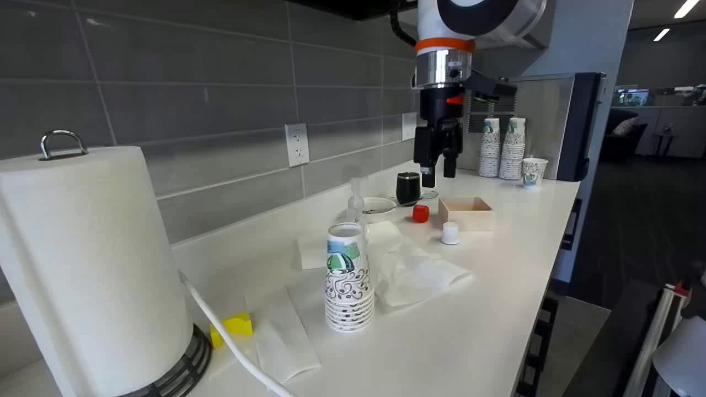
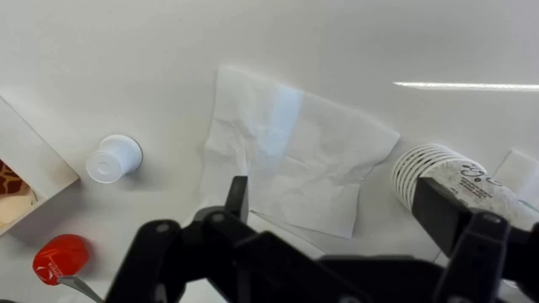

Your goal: Put the coffee capsule in the small crate

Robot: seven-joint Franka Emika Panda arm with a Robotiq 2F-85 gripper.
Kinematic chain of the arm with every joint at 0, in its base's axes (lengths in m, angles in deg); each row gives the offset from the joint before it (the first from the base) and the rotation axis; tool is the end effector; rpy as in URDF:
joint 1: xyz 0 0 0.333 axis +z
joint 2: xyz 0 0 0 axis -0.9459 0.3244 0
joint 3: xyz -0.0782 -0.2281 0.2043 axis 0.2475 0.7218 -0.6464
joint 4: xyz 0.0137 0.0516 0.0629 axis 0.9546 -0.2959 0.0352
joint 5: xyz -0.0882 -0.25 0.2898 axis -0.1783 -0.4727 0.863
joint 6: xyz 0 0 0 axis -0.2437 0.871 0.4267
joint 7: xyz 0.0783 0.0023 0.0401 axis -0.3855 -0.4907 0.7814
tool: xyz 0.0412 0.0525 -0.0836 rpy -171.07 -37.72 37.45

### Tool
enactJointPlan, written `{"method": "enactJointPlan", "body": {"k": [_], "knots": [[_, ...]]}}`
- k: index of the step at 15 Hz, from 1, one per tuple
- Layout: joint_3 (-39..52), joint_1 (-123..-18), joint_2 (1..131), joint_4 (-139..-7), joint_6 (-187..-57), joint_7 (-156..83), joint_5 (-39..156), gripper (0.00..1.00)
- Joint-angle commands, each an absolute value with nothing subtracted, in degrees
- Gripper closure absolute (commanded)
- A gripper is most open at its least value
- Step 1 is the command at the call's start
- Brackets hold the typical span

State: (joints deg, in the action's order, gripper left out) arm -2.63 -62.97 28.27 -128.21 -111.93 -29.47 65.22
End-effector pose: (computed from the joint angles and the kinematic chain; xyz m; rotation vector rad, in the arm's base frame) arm 0.3940 0.0954 0.3876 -3.1054 -0.3599 0.0421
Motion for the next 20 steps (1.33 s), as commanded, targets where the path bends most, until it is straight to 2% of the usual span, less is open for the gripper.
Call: {"method": "enactJointPlan", "body": {"k": [1, 10, 20], "knots": [[-2.75, -63.09, 28.27, -128.14, -111.83, -29.45, 65.27, 0.0], [-2.44, -63.63, 28.57, -128.14, -112.32, -29.78, 65.04, 0.0], [2.21, -74.96, 33.97, -127.65, -119.76, -39.6, 59.29, 0.0]]}}
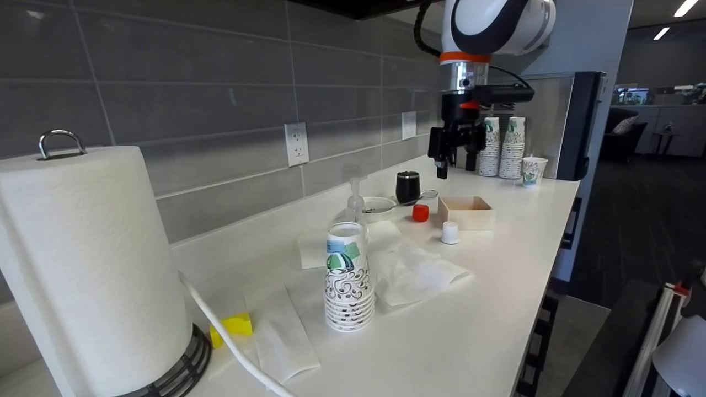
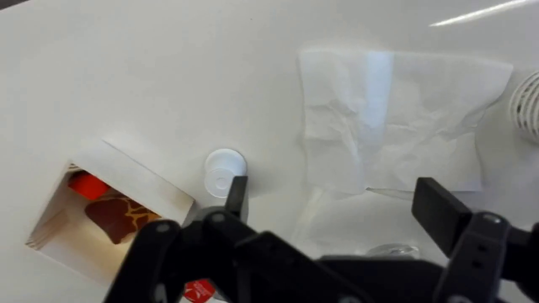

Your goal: Put the coffee capsule in the small crate

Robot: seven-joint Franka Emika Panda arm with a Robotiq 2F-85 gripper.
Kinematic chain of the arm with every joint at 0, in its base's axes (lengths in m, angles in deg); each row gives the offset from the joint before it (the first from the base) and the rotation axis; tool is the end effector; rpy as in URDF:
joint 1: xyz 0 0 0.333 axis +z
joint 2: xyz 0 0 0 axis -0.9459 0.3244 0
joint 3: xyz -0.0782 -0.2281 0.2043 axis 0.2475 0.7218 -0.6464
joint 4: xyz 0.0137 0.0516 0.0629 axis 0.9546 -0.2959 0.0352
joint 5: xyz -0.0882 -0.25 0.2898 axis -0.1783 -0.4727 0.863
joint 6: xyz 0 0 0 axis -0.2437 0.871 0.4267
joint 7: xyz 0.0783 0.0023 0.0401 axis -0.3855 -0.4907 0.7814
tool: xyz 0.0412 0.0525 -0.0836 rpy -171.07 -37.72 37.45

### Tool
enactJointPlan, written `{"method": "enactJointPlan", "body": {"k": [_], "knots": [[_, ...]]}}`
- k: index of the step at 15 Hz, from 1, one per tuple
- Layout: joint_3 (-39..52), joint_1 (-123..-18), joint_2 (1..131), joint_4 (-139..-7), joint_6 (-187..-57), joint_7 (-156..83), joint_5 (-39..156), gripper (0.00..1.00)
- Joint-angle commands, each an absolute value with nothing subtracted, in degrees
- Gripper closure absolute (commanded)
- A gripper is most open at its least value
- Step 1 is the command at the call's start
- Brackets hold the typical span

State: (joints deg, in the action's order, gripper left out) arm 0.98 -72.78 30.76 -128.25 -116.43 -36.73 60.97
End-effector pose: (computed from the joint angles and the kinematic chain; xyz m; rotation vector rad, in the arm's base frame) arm 0.4156 -0.0009 0.3769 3.1212 -0.1269 0.0162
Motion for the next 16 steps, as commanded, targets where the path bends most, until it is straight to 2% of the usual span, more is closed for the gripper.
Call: {"method": "enactJointPlan", "body": {"k": [1, 16], "knots": [[2.75, -75.6, 35.28, -127.44, -121.13, -39.96, 59.33, 0.0], [6.29, -76.92, 56.57, -122.58, -135.55, -51.66, 56.77, 0.0]]}}
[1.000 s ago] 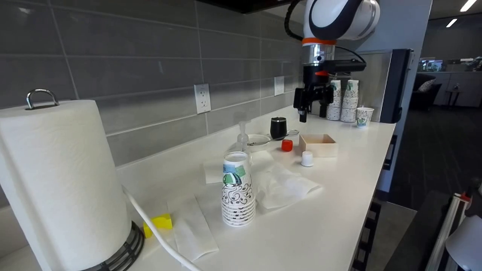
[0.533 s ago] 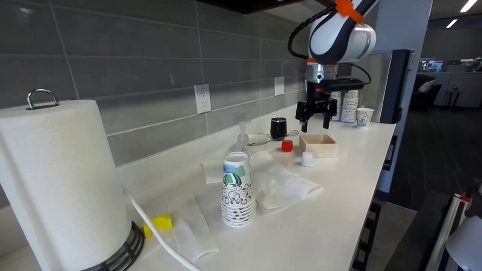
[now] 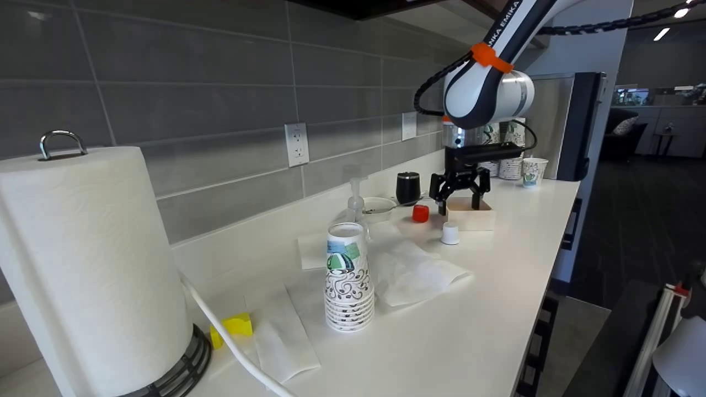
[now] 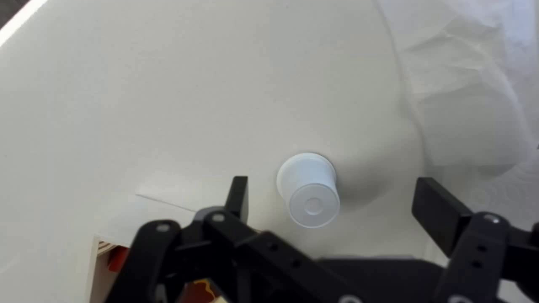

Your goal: Put the coffee capsule in the small crate

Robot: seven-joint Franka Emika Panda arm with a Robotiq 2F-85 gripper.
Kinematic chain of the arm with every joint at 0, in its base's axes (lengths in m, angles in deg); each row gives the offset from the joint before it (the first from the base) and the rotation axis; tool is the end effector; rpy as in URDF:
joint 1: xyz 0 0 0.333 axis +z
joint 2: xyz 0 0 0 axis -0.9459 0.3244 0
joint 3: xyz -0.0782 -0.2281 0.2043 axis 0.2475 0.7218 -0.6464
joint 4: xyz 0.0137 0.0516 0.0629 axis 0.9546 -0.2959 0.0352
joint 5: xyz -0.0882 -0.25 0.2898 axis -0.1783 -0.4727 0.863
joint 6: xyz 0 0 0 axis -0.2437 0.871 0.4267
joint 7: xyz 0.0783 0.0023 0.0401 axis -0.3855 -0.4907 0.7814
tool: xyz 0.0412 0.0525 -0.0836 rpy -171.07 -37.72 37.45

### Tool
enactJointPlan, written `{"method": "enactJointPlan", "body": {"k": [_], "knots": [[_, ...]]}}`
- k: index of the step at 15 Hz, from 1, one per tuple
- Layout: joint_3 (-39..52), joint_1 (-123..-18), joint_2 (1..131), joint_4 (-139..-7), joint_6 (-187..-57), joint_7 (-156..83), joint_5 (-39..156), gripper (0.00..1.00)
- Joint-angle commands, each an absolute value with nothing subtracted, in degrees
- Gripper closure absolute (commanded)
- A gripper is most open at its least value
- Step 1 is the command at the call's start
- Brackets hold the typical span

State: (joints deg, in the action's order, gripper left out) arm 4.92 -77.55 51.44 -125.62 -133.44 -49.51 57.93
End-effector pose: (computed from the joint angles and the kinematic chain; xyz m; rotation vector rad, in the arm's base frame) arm 0.4533 -0.0690 0.2629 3.0399 -0.6293 -0.0085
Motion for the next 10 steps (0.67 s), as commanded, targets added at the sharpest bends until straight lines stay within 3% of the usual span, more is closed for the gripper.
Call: {"method": "enactJointPlan", "body": {"k": [1, 10], "knots": [[6.67, -76.73, 57.88, -122.06, -136.41, -51.63, 57.23, 0.0], [8.63, -75.25, 65.91, -118.57, -143.75, -50.52, 60.07, 0.0]]}}
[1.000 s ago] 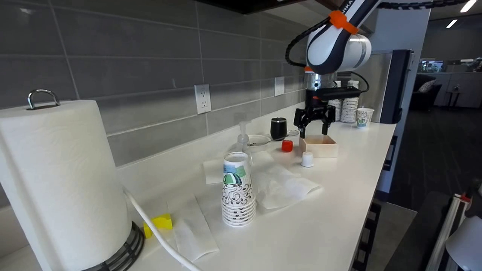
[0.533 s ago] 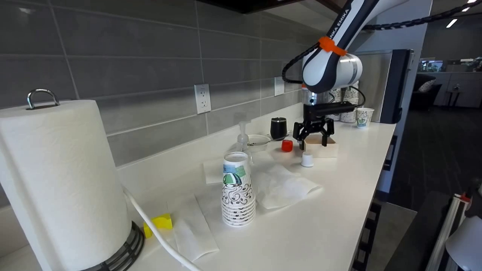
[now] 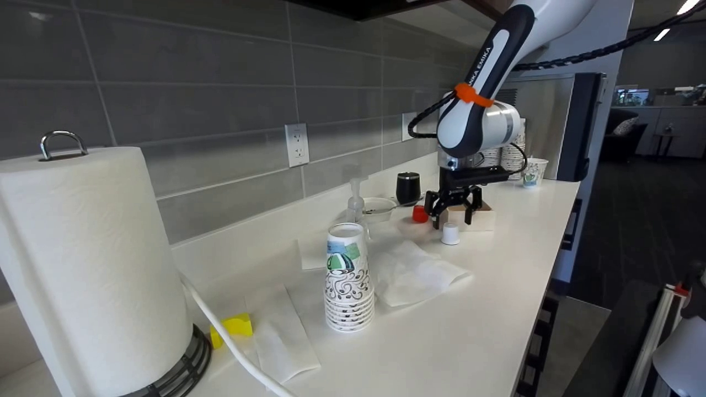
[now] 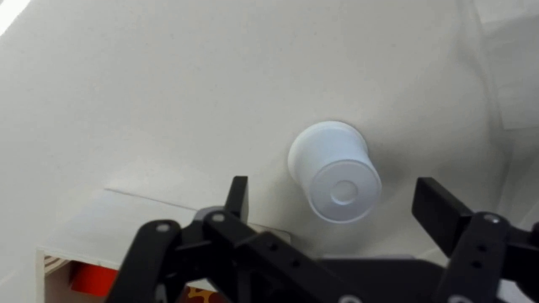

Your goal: Put the coffee capsule in the small crate

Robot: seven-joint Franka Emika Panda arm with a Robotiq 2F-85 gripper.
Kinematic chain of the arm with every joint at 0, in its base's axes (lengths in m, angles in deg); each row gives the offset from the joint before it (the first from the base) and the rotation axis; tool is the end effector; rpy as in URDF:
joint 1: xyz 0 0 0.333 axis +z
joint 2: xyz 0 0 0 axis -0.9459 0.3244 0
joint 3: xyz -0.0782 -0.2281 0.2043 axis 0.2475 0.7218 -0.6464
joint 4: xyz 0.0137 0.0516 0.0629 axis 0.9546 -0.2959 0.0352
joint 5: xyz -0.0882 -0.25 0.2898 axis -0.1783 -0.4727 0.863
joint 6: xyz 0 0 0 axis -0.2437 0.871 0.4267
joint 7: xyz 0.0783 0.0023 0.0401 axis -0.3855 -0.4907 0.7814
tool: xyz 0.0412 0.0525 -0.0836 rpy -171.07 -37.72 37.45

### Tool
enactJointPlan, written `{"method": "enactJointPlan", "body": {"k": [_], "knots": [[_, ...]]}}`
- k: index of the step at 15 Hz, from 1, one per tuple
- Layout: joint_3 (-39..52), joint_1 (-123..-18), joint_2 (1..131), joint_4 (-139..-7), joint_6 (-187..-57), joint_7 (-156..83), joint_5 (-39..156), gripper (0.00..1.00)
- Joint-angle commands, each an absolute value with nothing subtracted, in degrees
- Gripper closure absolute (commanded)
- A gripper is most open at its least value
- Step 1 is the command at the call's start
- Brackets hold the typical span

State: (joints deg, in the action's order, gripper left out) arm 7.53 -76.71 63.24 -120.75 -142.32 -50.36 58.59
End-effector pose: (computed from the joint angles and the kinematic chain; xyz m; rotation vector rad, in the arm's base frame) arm 0.4810 -0.0888 0.2092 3.0198 -0.7029 0.0449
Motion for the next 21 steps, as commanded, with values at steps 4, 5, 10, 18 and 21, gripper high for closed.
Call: {"method": "enactJointPlan", "body": {"k": [4, 5, 10, 18, 21], "knots": [[9.07, -74.59, 67.36, -117.6, -144.4, -50.42, 60.27, 0.44], [9.05, -74.56, 67.6, -117.4, -144.42, -50.26, 60.46, 0.51], [8.76, -74.45, 67.54, -117.17, -143.72, -49.78, 61.83, 0.86], [8.62, -74.9, 62.43, -119.03, -140.26, -48.09, 62.98, 0.86], [9.56, -75.08, 57.75, -120.69, -138.58, -48.35, 62.51, 0.86]]}}
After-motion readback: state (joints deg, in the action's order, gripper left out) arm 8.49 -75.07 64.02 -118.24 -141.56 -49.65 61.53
